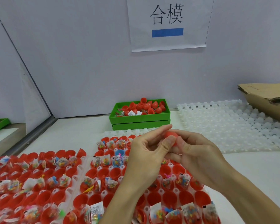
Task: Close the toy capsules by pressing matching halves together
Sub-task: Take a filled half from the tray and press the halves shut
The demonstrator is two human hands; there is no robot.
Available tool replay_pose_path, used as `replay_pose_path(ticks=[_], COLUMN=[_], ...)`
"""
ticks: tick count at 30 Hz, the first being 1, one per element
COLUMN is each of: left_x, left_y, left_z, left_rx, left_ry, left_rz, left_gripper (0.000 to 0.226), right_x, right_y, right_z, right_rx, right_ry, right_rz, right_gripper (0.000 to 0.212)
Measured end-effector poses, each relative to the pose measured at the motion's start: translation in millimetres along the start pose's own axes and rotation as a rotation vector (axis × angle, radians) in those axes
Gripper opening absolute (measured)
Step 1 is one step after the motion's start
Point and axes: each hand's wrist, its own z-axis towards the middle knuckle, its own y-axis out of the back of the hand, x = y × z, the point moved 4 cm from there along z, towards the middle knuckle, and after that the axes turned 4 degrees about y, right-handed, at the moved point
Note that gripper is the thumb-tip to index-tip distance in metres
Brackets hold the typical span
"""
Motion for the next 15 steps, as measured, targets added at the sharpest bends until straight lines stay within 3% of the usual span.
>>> replay_pose_path(ticks=[5,11,15], left_x=[-2.9,-7.1,-6.8], left_y=[-1.3,-1.3,-1.0], left_z=[-2.6,1.8,0.8], left_rx=[0.077,-0.028,-0.041], left_ry=[-0.019,-0.104,-0.107], left_rz=[0.051,0.154,0.233], left_gripper=[0.037,0.041,0.035], right_x=[1.6,3.6,-1.3], right_y=[-1.7,-5.6,-2.6], right_z=[-2.3,-1.9,-2.0], right_rx=[0.064,0.114,0.045], right_ry=[-0.066,-0.153,-0.163], right_rz=[0.175,0.308,0.236], right_gripper=[0.041,0.045,0.057])
